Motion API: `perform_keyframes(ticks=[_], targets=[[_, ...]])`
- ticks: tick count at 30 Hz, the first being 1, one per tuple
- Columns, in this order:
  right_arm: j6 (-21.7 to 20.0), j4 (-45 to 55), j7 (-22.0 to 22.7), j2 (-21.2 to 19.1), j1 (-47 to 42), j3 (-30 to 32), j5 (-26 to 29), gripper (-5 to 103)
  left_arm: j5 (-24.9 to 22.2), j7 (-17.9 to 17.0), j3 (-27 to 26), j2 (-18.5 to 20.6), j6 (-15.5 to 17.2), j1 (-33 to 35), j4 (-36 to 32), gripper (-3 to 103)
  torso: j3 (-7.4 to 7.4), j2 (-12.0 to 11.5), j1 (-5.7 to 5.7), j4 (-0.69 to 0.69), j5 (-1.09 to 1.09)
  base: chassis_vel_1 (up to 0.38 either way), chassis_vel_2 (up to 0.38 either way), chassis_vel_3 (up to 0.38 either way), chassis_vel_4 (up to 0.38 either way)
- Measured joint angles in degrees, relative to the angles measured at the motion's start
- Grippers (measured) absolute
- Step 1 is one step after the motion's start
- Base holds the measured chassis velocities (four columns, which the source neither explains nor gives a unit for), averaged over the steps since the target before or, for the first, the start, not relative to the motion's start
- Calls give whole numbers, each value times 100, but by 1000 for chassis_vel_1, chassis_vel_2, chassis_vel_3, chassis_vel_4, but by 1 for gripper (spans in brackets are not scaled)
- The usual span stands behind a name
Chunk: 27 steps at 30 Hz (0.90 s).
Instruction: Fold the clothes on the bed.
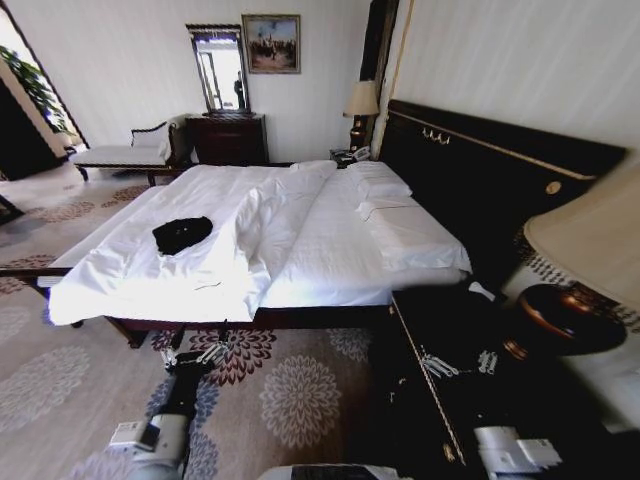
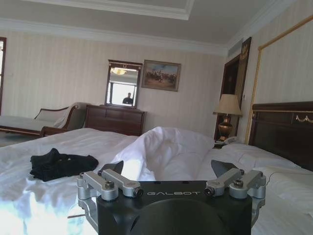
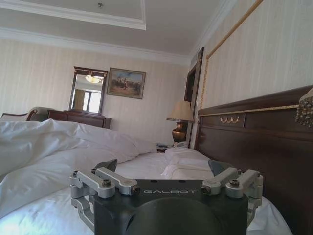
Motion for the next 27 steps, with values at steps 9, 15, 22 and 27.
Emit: perform_keyframes(ticks=[9, 15, 22, 27], targets=[[12, 0, 12, 8, -9, 10, 18, 100, -6, 9, -24, 0, -12, 15, -6, 100, -3, 3, -7, 0, 2, -50, 51, 50, -52], [25, 2, 40, 11, -22, 28, 90, 100, 15, 34, 12, -1, 34, -8, 82, 100, -3, 4, -8, 0, 1, -56, 72, 60, -66], [71, -8, 44, 30, -14, 28, 106, 100, 66, 40, 69, -8, 93, -19, 183, 100, -1, 3, -4, 0, -1, -182, 161, 146, -168], [88, -27, 61, 42, 20, 20, 106, 100, 63, 39, 73, -9, 118, -40, 183, 100, -1, 2, -2, 0, 1, -180, 204, 184, -187]])
